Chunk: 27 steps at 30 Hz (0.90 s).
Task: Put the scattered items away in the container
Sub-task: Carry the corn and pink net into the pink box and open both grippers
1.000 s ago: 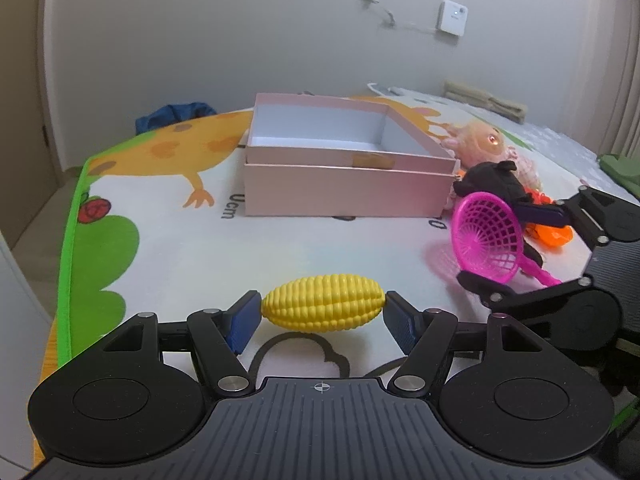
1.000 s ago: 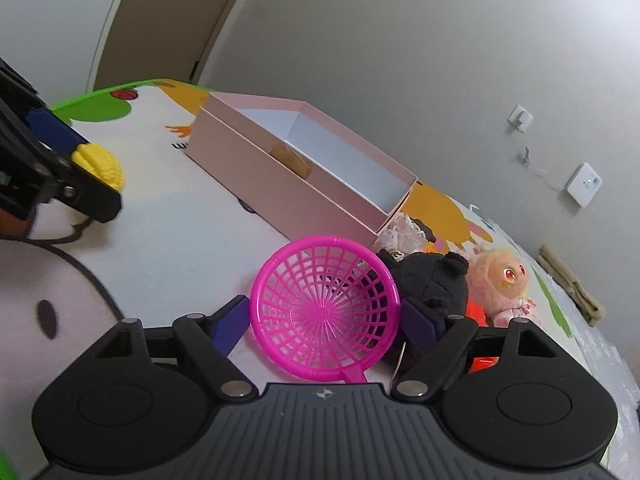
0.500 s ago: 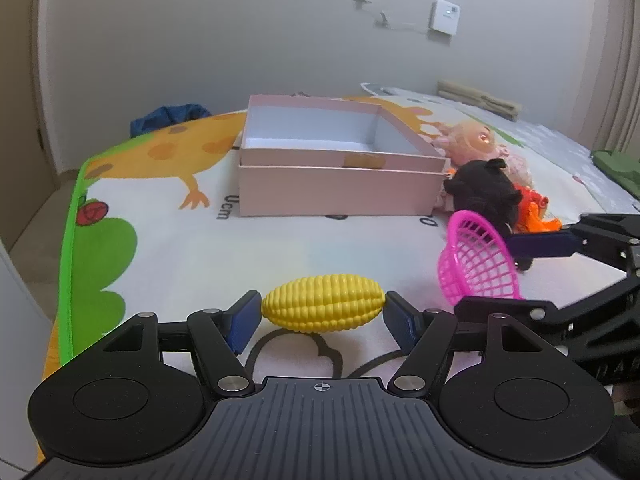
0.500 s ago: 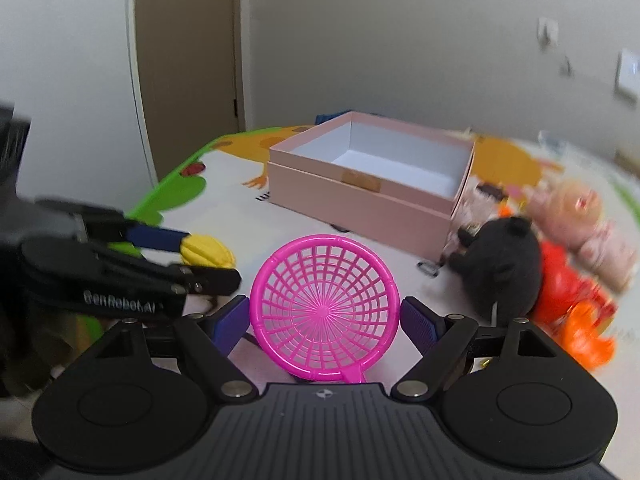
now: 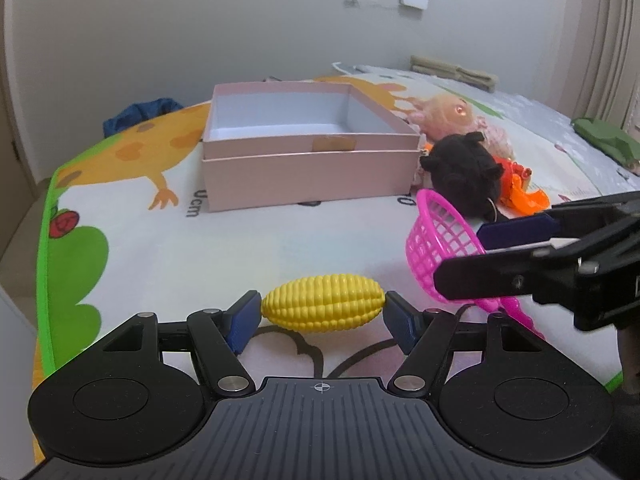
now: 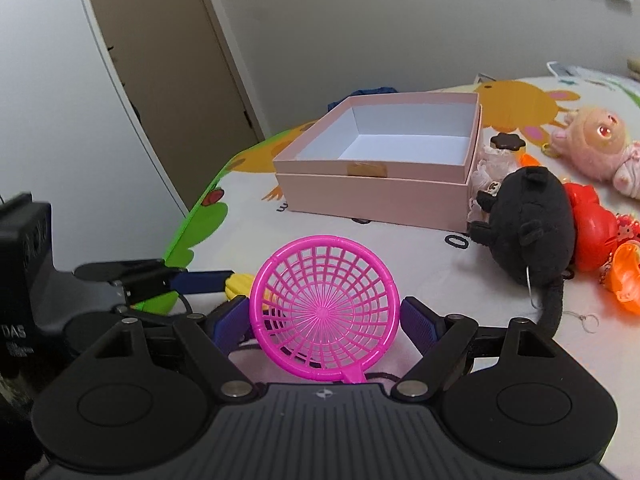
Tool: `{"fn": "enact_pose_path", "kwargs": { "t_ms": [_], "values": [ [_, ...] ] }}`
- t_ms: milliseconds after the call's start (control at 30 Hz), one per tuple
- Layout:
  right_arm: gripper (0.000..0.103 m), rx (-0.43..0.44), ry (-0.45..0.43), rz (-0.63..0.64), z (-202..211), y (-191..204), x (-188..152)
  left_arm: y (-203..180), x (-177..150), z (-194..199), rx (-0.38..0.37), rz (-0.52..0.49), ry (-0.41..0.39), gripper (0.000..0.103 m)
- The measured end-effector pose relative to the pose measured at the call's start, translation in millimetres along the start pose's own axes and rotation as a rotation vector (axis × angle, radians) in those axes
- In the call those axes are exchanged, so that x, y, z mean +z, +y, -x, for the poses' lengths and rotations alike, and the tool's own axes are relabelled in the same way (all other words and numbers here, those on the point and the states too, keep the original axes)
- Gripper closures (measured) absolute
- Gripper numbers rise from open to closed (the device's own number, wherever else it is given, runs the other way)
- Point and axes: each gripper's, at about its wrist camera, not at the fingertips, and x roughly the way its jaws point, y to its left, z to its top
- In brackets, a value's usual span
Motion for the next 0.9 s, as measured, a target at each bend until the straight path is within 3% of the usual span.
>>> {"fn": "enact_pose_path", "kwargs": {
  "t_ms": [233,467,600,700,733,800,900],
  "values": [
    [0.021,0.048,0.047,-0.123,-10,-22,27,12,26,-6,-0.002,0.019,0.035,0.031],
    [0.021,0.061,-0.028,-0.221,-12,-48,95,25,98,-16,0.008,-0.024,-0.034,0.031],
    [0.021,0.041,-0.07,-0.261,-36,-70,148,26,143,-50,0.014,-0.107,-0.091,0.031],
    [0.021,0.001,-0.078,-0.28,-66,-88,178,31,164,-87,0.008,-0.134,-0.078,0.031],
    [0.021,-0.013,-0.076,-0.285,-77,-92,186,34,170,-99,0.001,-0.138,-0.072,0.028],
    [0.018,-0.012,-0.091,-0.299,-95,-101,194,42,178,-120,-0.016,-0.137,-0.073,0.011],
    [0.016,-0.009,-0.104,-0.32,-103,-112,201,51,181,-125,-0.006,-0.118,-0.108,0.008]
  ]
}}
